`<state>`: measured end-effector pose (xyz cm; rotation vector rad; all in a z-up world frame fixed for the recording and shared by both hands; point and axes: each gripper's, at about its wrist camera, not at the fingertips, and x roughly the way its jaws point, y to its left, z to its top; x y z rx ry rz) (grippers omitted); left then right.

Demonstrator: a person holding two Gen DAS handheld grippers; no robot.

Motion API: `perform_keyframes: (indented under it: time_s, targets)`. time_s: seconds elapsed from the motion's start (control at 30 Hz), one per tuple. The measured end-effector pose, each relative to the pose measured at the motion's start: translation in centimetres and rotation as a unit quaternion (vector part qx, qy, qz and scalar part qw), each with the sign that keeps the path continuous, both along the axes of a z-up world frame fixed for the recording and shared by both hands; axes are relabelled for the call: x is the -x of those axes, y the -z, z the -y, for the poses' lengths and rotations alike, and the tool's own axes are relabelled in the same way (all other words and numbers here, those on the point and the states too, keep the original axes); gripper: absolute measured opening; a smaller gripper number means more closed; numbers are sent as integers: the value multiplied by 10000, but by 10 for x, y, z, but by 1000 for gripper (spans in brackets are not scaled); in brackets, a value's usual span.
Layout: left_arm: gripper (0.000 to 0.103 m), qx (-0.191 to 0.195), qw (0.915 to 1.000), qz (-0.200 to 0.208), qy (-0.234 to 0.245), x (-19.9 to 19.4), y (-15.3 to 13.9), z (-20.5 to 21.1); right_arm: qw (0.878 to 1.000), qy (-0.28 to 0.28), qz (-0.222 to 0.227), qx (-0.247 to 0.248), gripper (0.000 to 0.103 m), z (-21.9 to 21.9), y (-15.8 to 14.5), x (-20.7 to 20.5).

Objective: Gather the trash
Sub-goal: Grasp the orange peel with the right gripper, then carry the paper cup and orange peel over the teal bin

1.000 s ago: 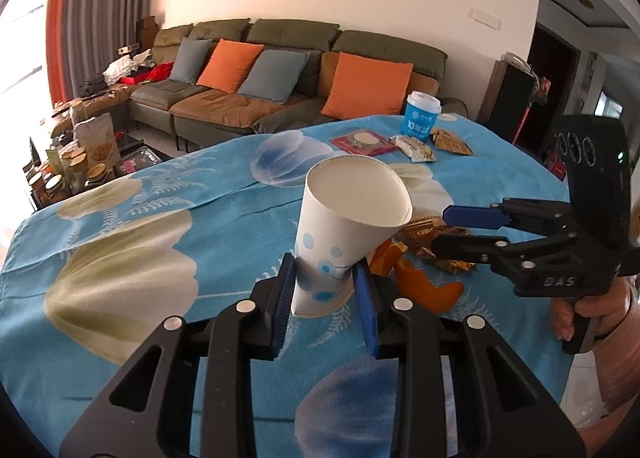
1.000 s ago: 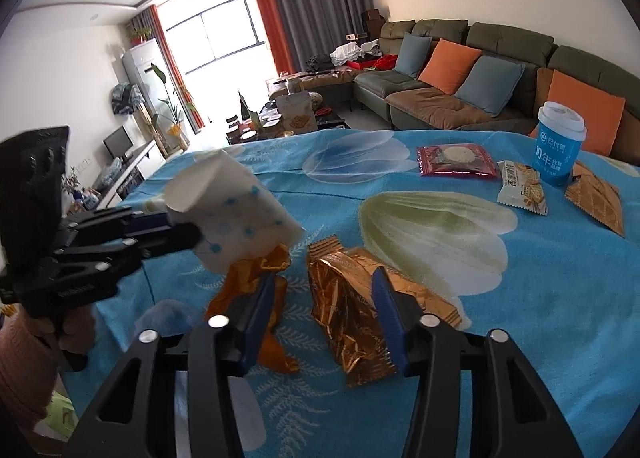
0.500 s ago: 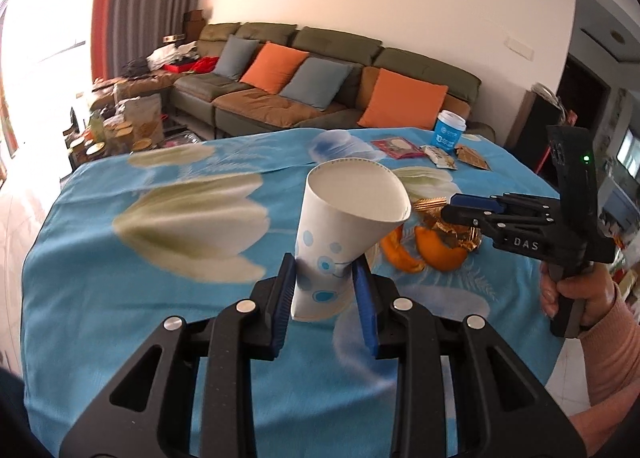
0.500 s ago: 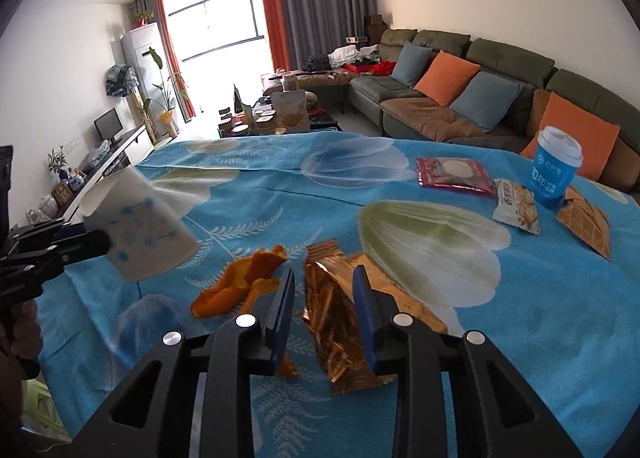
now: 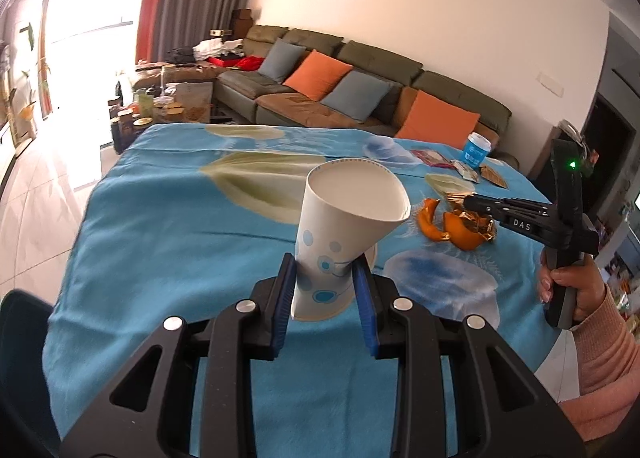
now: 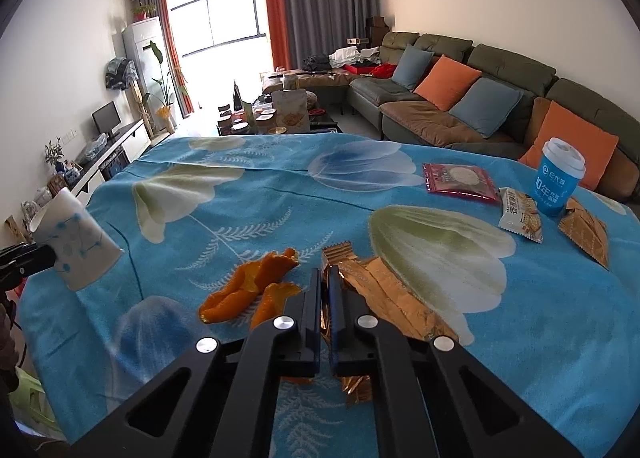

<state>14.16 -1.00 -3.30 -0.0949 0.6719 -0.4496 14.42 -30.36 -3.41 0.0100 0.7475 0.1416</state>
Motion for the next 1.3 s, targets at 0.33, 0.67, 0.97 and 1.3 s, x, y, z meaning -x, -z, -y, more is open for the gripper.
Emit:
perform_keyframes:
  time_s: [0.33, 0.67, 0.97, 1.3]
  targets:
    - [29, 129, 9996, 74, -232, 25, -6, -25, 9995, -245, 177, -3, 26, -11, -9, 25]
    - [29, 204, 9989, 67, -411, 41, -6, -38, 9980, -452, -342, 272, 14, -27, 12, 18]
    - [29, 266, 9973, 114, -678, 63, -7, -60, 9973, -734, 28, 1, 12, -48, -15, 38]
    - [29, 298, 9927, 186, -1151, 91, -11, -95, 9823, -1764, 304, -544, 12, -120, -38, 56]
